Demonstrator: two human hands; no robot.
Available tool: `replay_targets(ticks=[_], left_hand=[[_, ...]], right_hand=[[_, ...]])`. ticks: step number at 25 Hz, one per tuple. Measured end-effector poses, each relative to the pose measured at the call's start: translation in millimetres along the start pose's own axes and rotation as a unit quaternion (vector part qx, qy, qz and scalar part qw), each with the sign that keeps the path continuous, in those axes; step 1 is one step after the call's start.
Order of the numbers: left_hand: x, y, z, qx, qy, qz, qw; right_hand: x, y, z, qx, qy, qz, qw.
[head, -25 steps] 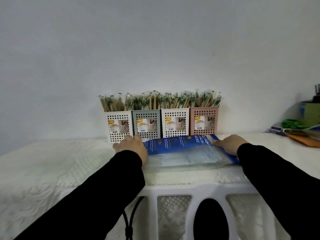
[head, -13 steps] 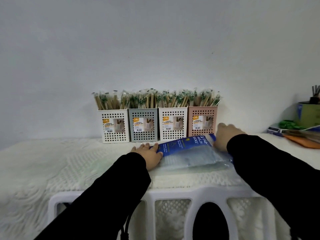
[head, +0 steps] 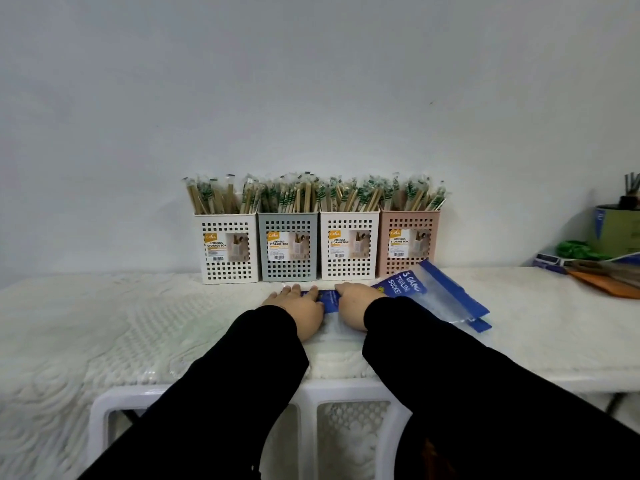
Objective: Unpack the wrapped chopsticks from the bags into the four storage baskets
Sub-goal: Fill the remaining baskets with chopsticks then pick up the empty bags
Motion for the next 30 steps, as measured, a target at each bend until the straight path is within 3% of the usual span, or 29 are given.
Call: replay_targets(ticks=[11, 16, 21, 26, 30], left_hand=[[0.2, 10.8, -4.5, 0.013, 0.05, -0.075, 0.996], [-2.2, -6.9, 3.6, 0.009, -0.035, -0.029, 0.999], [-32.3, -44.2, -0.1, 0.062, -0.071, -0.114, 0.989], [-105.0, -70.2, -37.8, -0.013, 0.013, -0.052, 0.998], [-97.8, -38.0, -46.5, -0.06, -0.002, -0.013, 0.998]], right_hand=[[-137.6, -11.1, 26.2, 0.029, 0.092, 0.031, 0.995], [-145.8, -14.9, 32.1, 0.03, 0.096, 0.019, 0.995], [-145.0, -15.5, 32.5, 0.01, 0.097, 0.009, 0.995], [-145.6, -14.5, 31.4, 0.007, 0.1, 0.009, 0.995], [-146.6, -12.6, 30.6, 0.005, 0.098, 0.004, 0.995]])
Point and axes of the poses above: each hand's wrist, its own z-axis away from the middle knuckle, its own y-axis out of the palm, x = y × z, the point moved 10 cm from there along -z, towards the middle knuckle, and after that the axes turned 10 degrees about -x, right-handed, at the moved point
